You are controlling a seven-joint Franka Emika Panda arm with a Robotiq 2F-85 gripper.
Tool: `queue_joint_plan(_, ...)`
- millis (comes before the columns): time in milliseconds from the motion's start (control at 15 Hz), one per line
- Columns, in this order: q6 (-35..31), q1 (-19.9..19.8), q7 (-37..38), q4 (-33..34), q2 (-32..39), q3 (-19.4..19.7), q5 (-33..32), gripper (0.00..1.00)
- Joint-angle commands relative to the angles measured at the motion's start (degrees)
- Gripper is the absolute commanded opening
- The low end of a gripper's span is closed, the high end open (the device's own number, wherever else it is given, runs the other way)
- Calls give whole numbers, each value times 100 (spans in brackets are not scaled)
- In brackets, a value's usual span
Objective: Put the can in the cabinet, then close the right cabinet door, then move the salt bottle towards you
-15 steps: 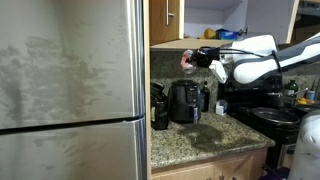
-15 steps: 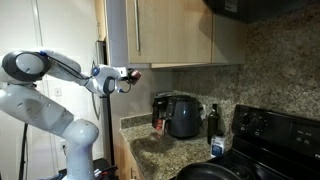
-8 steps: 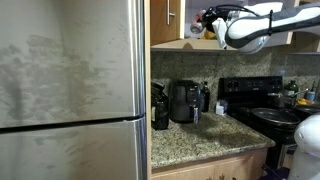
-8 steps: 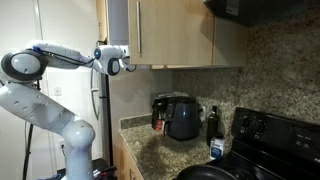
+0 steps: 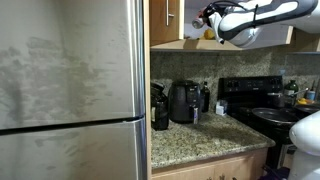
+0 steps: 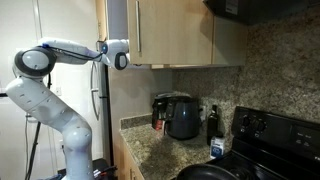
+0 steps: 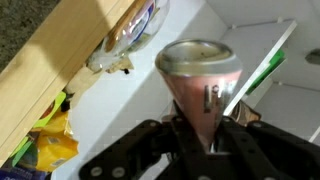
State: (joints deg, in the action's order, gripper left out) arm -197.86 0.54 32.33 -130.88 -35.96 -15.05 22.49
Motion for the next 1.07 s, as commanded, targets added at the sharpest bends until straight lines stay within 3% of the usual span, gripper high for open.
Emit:
queue_joint_plan(0,3,-1497,365,1434,868,-587,388,6)
queue_joint_plan(200,-44,-2774,36,2344,1489,-1181,1300,6)
queue_joint_plan(267,8,-2065,251,1649,985,-729,799,22)
queue_joint_plan(400,3,-2622,201,2063,1325,-991,1058,22)
queue_joint_plan(467,0,-2688,201,2155,1418,-1024,1068,6)
queue_joint_plan(667,761,-3624,243,2229,1391,-1463,1416,6)
queue_joint_plan(800,1592,-4228,757,2458,1392,-1670,1587,6)
queue_joint_plan(1000,2660,-4512,1565,2837,1604,-1910,1357,6)
